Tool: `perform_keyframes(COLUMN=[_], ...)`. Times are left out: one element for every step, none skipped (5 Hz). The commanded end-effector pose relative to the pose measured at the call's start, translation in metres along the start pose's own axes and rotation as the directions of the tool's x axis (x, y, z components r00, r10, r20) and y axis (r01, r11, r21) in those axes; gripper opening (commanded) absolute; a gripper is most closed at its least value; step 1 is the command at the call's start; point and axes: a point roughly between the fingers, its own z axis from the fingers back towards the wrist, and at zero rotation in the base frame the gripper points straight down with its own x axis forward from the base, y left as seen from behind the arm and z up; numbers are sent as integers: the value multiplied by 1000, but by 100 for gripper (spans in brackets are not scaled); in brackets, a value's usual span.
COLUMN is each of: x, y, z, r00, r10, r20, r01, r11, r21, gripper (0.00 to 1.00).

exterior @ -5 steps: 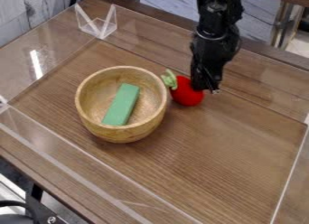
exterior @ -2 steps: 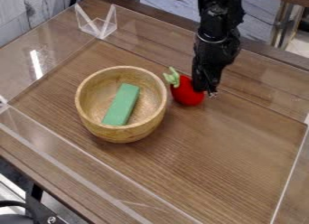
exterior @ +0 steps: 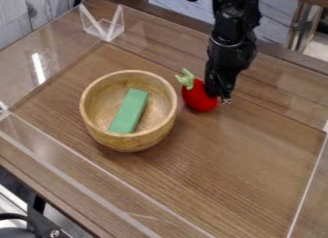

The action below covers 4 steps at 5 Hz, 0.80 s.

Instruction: Move the red fruit to the left

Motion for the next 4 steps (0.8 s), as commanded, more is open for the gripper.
perform_keyframes(x=[0,-4,-6,-8], y=[-5,0,0,-1], z=[8,8,25,42], r00=[1000,1000,999,997], r10=[1,15,-32,-76], r20=[6,0,12,22], r01=[-1,-15,31,73], r11=[1000,1000,998,991], r21=[17,17,62,108], gripper=[0,0,0,0])
